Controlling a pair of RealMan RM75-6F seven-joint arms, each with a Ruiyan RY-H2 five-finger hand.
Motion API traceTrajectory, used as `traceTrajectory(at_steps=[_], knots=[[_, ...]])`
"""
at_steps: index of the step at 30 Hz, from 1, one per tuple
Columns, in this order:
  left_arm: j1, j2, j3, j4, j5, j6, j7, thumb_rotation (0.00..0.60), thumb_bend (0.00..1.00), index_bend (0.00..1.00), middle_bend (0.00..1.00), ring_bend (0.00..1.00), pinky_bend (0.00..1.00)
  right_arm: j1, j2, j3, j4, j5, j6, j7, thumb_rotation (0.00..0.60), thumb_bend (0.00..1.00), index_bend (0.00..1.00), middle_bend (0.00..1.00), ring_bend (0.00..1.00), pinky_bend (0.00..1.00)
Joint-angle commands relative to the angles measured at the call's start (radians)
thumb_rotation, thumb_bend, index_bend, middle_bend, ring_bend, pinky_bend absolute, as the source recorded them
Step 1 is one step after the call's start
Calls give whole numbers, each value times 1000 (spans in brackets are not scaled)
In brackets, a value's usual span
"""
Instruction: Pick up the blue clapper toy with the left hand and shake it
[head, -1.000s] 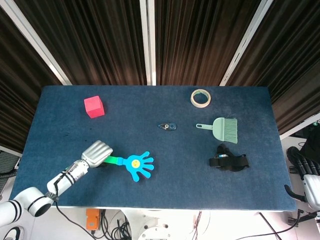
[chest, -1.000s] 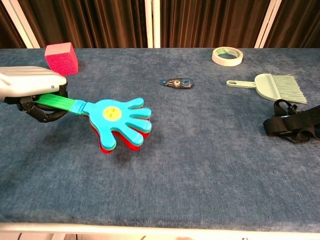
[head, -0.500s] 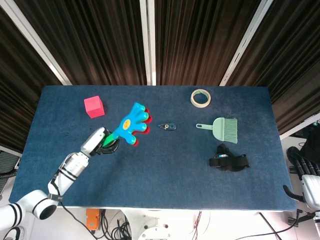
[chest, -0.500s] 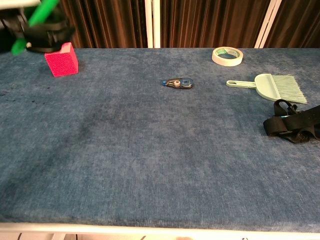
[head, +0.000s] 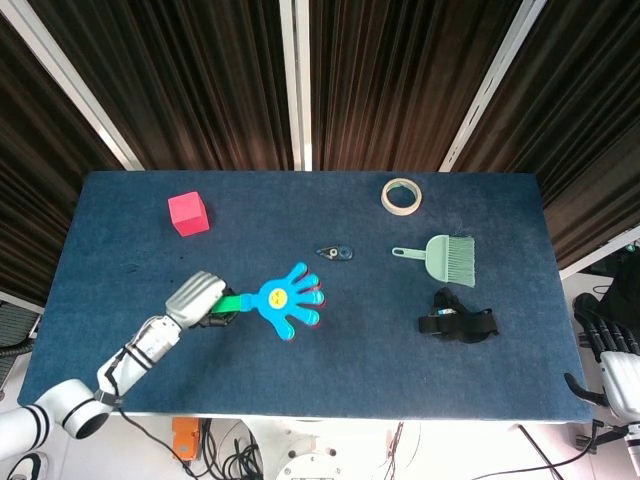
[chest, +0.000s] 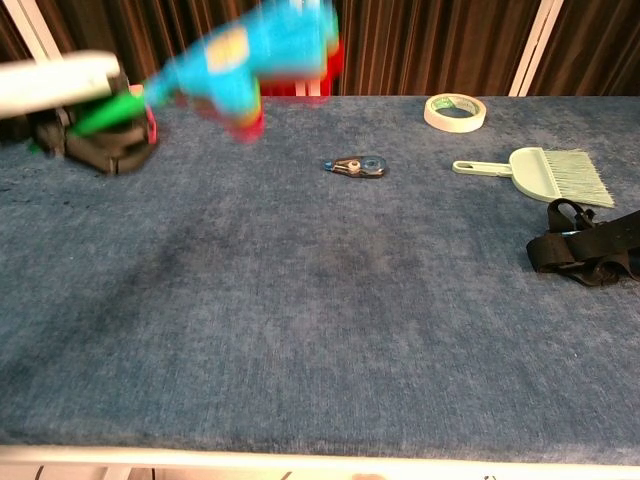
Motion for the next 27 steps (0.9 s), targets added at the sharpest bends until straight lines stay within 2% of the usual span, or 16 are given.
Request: traceTrajectory(at_steps=[1, 5, 8, 10, 12, 15, 17, 20, 23, 26, 27], knots=[[-47, -7, 76, 49, -28, -188, 182, 600, 657, 1000, 1000, 1000, 1000, 1, 1, 2, 2, 3, -2, 2, 600, 212, 0, 29, 0, 0], [-60, 20, 52, -12, -93, -218, 184, 600, 656, 1000, 1000, 1000, 1000, 3, 0, 3, 0, 2, -3, 3, 600, 212, 0, 29, 0, 0], [-56, 33, 28, -52, -124, -195, 136, 600, 656, 1000, 1000, 1000, 1000, 4, 0, 2, -2, 0, -2, 1, 600, 212, 0, 29, 0, 0], [-39, 38, -4, -94, -155, -151, 32, 600, 656, 1000, 1000, 1000, 1000, 3, 1, 2, -3, -1, 0, 2, 600, 212, 0, 29, 0, 0], [-14, 50, -61, -158, -189, -82, -172, 600, 657, 1000, 1000, 1000, 1000, 1, 3, 2, -3, -1, 2, 2, 600, 212, 0, 29, 0, 0], [21, 64, -146, -204, -193, 57, -398, 600, 657, 1000, 1000, 1000, 1000, 0, 6, 3, -3, 0, 5, 4, 600, 212, 0, 30, 0, 0], [44, 61, -196, -225, -198, 148, -467, 600, 657, 1000, 1000, 1000, 1000, 0, 6, 4, -4, 0, 6, 5, 600, 212, 0, 30, 0, 0], [63, 65, -233, -268, -210, 211, -521, 600, 657, 1000, 1000, 1000, 1000, 2, 4, 3, -5, -2, 2, 3, 600, 212, 0, 30, 0, 0], [67, 76, -223, -291, -204, 206, -534, 600, 657, 1000, 1000, 1000, 1000, 6, 0, 1, -7, -4, -5, -3, 600, 212, 0, 31, 0, 0], [53, 71, -170, -249, -158, 168, -459, 600, 657, 1000, 1000, 1000, 1000, 8, -2, -1, -11, -8, -6, -9, 600, 213, 0, 31, 0, 0], [42, 67, -137, -221, -125, 141, -413, 600, 657, 1000, 1000, 1000, 1000, 8, -2, -1, -13, -9, -5, -12, 600, 212, 0, 31, 0, 0]])
